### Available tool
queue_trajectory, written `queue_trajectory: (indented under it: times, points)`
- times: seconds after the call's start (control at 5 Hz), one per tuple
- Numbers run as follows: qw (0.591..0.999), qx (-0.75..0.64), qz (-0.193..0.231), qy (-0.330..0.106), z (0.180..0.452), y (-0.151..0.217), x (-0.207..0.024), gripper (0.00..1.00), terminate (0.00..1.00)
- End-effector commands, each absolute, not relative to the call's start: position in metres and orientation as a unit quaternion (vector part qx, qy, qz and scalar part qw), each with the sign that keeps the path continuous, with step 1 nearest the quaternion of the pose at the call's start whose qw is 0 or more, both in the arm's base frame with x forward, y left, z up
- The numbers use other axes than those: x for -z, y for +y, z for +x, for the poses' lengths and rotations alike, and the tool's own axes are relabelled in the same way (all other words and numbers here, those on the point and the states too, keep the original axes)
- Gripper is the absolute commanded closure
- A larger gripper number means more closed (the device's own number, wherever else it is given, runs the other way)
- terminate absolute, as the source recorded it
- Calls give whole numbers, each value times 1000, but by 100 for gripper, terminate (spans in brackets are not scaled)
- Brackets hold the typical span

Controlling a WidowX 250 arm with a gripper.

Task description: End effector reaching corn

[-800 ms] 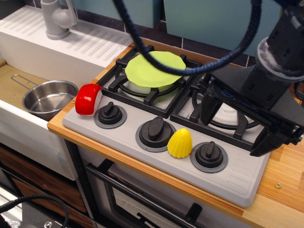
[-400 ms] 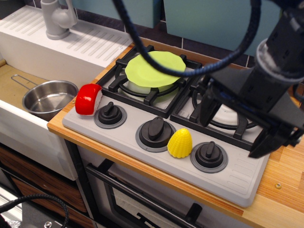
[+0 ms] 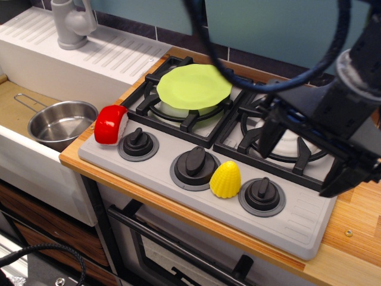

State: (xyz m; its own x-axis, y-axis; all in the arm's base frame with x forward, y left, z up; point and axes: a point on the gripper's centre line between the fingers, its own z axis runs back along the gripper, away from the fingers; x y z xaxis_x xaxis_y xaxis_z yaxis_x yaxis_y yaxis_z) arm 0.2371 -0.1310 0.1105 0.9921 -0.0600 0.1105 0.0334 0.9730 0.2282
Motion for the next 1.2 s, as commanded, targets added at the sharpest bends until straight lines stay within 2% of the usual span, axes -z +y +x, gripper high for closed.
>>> queue_trajectory:
  times: [0.0, 1.0]
  points:
    - [992, 33, 96, -80, 262, -126, -120, 0, 0]
    - [986, 74, 102, -110, 266, -90, -92, 0, 0]
